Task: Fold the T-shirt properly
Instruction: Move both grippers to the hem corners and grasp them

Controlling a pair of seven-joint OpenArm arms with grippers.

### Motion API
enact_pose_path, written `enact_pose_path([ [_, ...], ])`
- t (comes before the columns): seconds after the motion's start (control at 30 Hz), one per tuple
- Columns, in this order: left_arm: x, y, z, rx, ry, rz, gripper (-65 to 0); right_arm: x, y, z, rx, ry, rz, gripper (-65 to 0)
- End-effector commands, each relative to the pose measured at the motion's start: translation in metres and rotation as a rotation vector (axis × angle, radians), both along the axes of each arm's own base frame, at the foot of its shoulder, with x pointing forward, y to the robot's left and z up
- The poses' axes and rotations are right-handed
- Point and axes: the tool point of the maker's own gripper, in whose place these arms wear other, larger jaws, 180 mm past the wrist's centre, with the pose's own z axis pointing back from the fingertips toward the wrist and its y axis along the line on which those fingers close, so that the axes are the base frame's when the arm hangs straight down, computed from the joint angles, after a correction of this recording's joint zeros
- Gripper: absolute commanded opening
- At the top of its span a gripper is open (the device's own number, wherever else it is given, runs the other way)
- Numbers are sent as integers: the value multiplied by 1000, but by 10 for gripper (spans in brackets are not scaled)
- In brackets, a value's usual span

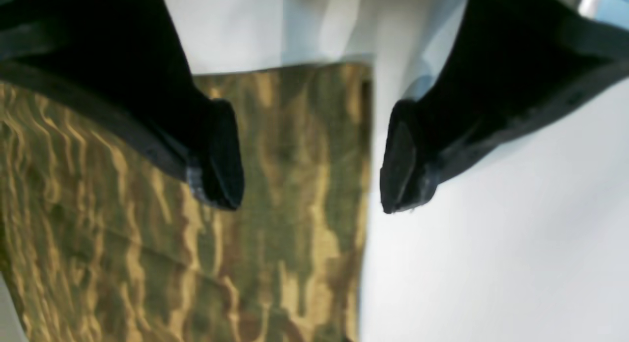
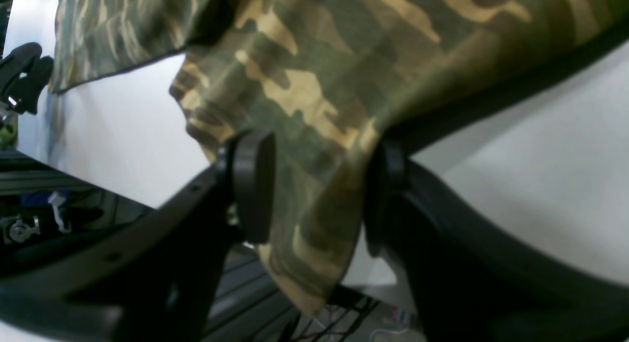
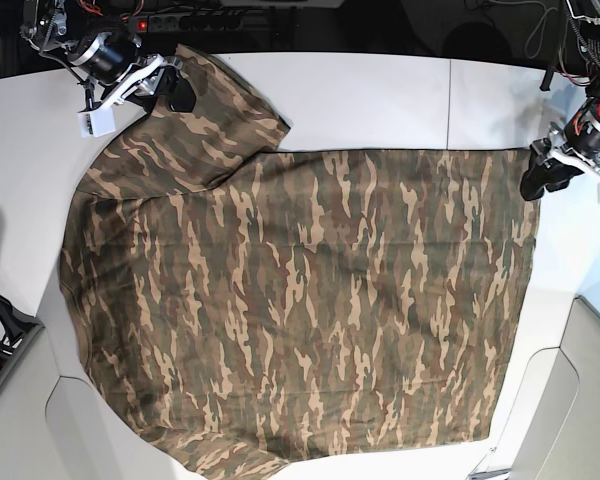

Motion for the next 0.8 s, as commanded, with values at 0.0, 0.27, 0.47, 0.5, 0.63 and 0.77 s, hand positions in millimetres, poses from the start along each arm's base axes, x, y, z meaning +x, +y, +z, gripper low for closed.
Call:
enact_pose_path([
  [0.0,-28,-4,-24,29,166,-51,-179,2,-3,3,-7,-15,-2,-368],
  [0.27,-53,-25,-32,-26,263,-181,-180,2,-2,3,-6,-15,-2,-368],
  [0.47,-55,-25,-31,-39,235,-157,-202,9,-2,6,-7,-31,-2,-380],
  [0.5,-53,-25,-30,-44,223,-152,-247,9,-2,6,-6,-31,-3,-405],
  [0.63,-47,-27,-25,-71,191,-136,-557,9,0,6,3,-32,-9,-581],
  [0.77,-33,-26,-16,-89,117,-104,-650,13,-1,7,-9,-41,-5,-650],
])
